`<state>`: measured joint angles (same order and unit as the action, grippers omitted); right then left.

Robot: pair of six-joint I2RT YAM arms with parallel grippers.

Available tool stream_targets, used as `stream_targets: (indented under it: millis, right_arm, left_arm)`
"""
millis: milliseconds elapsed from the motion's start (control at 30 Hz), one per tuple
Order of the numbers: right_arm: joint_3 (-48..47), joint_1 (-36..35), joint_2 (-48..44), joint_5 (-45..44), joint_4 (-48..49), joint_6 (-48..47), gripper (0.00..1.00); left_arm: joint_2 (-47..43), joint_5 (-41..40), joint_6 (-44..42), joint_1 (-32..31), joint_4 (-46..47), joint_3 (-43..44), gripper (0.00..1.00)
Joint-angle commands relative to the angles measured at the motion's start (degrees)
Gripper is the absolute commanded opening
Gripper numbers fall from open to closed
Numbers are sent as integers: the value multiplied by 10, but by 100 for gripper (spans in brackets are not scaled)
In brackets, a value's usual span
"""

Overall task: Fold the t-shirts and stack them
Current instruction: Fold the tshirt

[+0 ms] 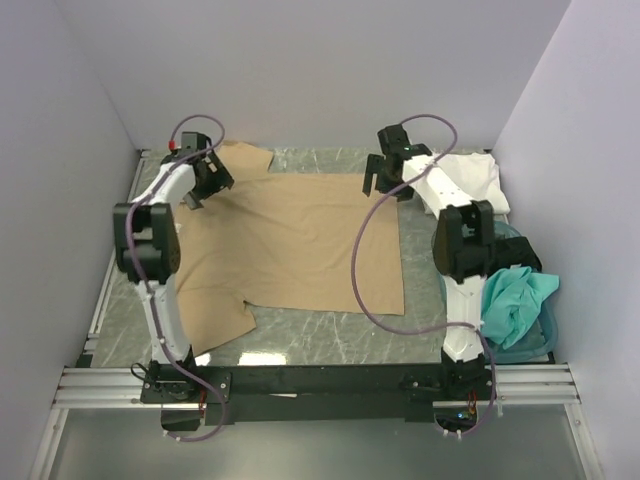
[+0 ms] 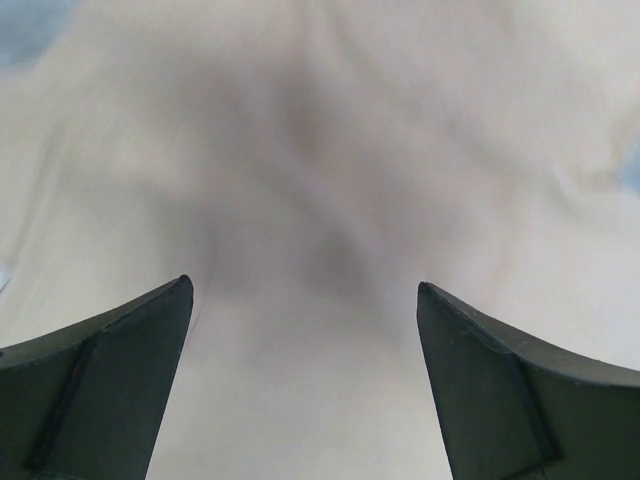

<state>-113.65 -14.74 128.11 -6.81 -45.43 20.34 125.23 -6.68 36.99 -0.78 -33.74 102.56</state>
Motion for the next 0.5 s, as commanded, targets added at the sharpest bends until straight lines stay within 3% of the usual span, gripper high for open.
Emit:
stream_targets:
  millis: [0, 133, 267, 400, 467]
  right_arm:
    - [106, -3, -157, -8, 54, 8, 93]
    - [282, -12, -279, 6, 132, 41, 94]
    - [446, -26, -385, 20, 197, 66, 94]
    - [511, -42, -428, 20, 213, 76, 95]
    - [529, -49, -444, 17, 212, 77, 95]
  left_arm:
    - [-200, -14, 27, -5, 19, -95, 100]
    - [-362, -21, 109, -18, 36, -301, 100]
    - [-500, -42, 177, -43, 1, -442, 99]
    - [-579, -59, 229, -109, -30, -549, 99]
    - [-604, -94, 297, -166, -70, -586, 99]
